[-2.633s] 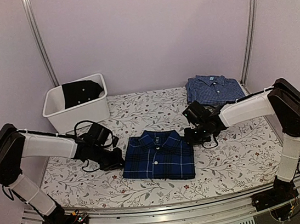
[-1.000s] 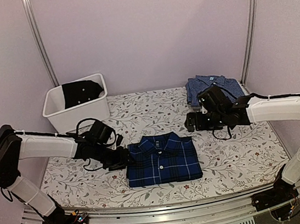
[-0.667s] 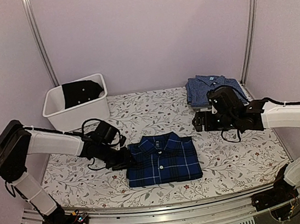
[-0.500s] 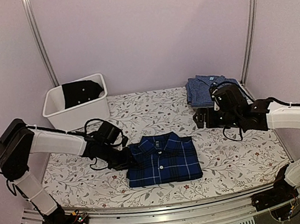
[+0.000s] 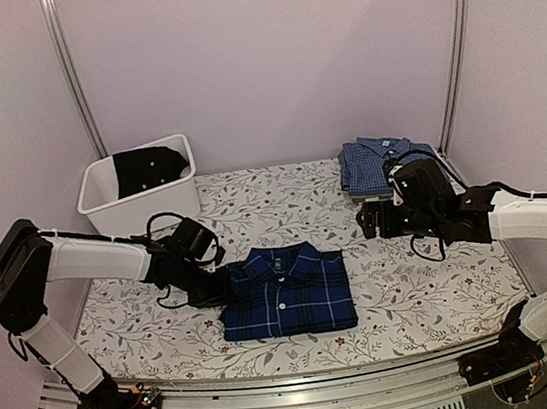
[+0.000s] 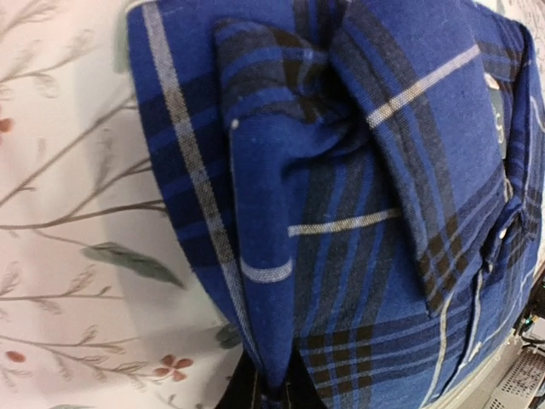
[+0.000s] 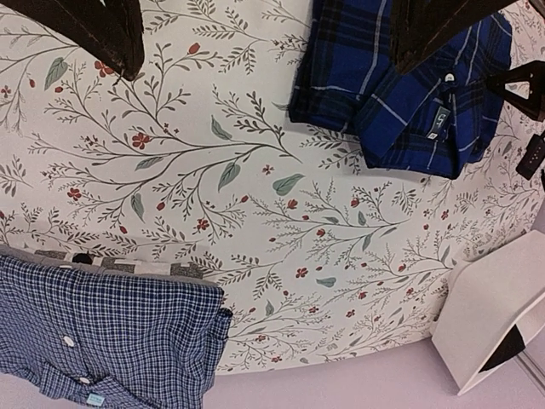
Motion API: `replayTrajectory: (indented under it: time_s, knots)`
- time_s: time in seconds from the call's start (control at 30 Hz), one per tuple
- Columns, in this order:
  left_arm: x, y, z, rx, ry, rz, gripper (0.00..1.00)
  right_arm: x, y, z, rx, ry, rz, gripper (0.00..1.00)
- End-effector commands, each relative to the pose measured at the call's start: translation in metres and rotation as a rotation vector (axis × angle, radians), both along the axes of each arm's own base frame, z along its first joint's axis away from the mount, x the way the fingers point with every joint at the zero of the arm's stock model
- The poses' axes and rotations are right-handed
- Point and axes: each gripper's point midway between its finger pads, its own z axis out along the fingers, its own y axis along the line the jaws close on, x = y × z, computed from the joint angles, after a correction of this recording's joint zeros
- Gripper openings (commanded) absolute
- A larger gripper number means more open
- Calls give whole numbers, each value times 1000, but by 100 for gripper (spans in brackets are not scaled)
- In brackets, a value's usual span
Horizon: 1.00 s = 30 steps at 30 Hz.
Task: Fold and stack the long sleeve shirts
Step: Move the square-folded shirt to the center of the board.
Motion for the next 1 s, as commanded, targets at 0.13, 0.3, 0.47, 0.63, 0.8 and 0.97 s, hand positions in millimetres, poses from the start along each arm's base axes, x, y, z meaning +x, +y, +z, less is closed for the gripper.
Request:
replayTrajectory:
  time_s: [0.13,0.3,0.47,0.63,0.8,0.97]
  knots:
    - [13,89,7,168,-13,96,5,10,-10,10,-43,-72,-27,99]
    - [18,123,8,228,2,132,5,18,-14,4,-48,-65,-41,99]
    - [27,150,9,282,4,173,4,26,-17,-8,-60,-37,-52,99]
    - [40,172,10,376,6,191,5,32,-20,-17,-77,-16,-74,98]
    - [54,176,18,392,-20,191,15,40,-17,-22,-97,5,-82,95]
    - [59,172,36,360,-62,202,57,53,-11,-33,-130,36,-100,91]
